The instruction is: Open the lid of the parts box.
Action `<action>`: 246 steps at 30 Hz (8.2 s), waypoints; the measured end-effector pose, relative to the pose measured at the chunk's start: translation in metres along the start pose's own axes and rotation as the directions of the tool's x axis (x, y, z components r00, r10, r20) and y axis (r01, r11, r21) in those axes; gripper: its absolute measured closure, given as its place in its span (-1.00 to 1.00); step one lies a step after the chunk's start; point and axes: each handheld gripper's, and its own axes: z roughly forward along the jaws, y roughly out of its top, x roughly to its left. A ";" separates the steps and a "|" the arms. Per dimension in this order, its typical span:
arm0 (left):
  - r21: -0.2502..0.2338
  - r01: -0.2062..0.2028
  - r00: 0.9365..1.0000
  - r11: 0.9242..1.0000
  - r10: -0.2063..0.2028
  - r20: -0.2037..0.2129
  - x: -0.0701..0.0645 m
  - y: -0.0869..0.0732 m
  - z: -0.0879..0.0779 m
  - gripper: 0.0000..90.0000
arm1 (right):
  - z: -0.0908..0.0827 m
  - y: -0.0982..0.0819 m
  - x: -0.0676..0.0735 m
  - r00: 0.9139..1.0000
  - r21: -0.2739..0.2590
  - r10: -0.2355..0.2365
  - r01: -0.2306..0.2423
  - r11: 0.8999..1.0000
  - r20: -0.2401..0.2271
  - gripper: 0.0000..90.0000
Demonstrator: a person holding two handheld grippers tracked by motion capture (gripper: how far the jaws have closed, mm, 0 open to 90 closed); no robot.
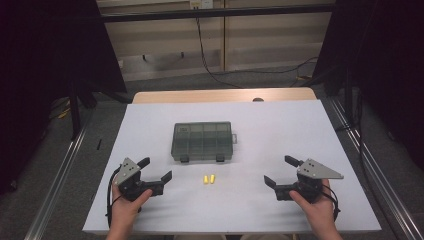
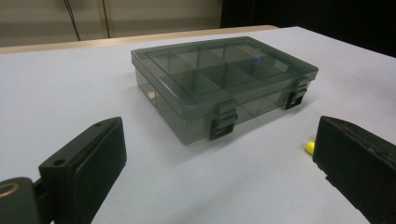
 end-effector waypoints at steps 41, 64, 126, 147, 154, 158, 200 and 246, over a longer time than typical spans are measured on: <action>0.104 0.042 0.999 0.994 -0.042 -0.003 0.010 0.015 0.026 -0.85 | 0.063 0.017 0.007 0.999 0.077 0.043 -0.040 0.996 -0.030 -0.89; 0.131 0.056 0.998 0.990 -0.054 -0.022 0.020 0.018 0.042 -0.84 | 0.089 0.026 0.007 0.996 0.096 0.063 -0.056 0.994 -0.067 -0.74; 0.294 0.040 0.999 0.955 -0.042 0.000 0.026 0.016 0.056 1.00 | 0.127 0.017 0.009 0.995 0.240 0.033 -0.009 0.971 -0.092 1.00; 0.293 0.032 0.999 0.956 -0.033 -0.003 0.026 0.016 0.059 1.00 | 0.131 0.015 0.012 0.996 0.263 0.002 0.022 0.965 -0.089 1.00; 0.305 0.032 0.999 0.952 -0.032 -0.005 0.027 0.016 0.060 1.00 | 0.132 0.015 0.012 0.997 0.271 -0.011 0.033 0.962 -0.081 1.00; 0.306 0.031 1.000 0.951 -0.031 -0.005 0.026 0.016 0.060 1.00 | 0.132 0.016 0.012 0.997 0.272 -0.011 0.033 0.962 -0.080 1.00; 0.293 0.017 1.000 0.956 -0.018 0.003 0.025 0.019 0.060 1.00 | 0.133 0.016 0.012 0.997 0.259 -0.014 0.035 0.965 -0.081 1.00; 0.291 -0.003 1.000 0.957 0.000 0.010 0.022 0.018 0.062 1.00 | 0.132 0.016 0.017 0.995 0.266 -0.042 0.065 0.962 -0.093 1.00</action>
